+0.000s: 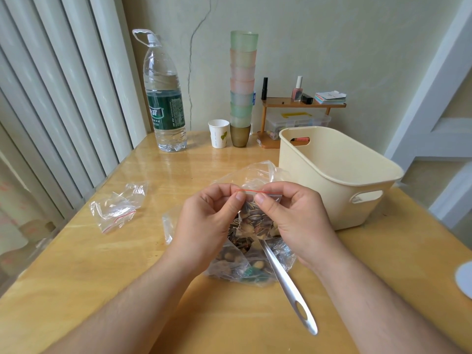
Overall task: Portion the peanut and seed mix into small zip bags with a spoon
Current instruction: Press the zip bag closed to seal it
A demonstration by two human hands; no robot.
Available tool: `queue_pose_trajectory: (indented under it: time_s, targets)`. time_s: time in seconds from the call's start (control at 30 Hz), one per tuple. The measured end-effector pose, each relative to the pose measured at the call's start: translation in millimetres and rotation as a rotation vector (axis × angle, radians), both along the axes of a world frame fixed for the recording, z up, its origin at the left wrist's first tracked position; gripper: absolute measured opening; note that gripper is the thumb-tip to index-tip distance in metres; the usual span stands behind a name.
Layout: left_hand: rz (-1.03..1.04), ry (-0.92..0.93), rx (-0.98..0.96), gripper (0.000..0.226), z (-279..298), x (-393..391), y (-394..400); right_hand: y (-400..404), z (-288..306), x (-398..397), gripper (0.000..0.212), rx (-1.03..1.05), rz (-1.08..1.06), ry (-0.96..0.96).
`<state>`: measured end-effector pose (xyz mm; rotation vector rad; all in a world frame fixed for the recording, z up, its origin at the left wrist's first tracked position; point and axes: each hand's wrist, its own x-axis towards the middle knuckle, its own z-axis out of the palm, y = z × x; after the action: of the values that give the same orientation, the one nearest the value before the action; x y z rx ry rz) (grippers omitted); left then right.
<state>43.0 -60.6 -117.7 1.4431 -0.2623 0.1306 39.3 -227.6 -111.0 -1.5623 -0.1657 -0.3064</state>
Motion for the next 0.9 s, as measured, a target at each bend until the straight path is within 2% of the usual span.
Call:
queue_pose_trajectory:
  time_s: [0.13, 0.7, 0.9]
  targets:
    - [-0.007, -0.011, 0.001, 0.008, 0.4, 0.5, 0.3, 0.1, -0.9, 0.4, 0.018, 0.009, 0.014, -0.003]
    - [-0.024, -0.084, 0.068, 0.011, -1.8, 0.3, 0.5, 0.3, -5.2, 3.8, 0.016, -0.047, -0.002, -0.067]
    - [-0.009, -0.074, 0.041, 0.014, -3.1, 2.3, 0.8, -2.2, -4.3, 3.2, 0.014, 0.010, 0.061, 0.005]
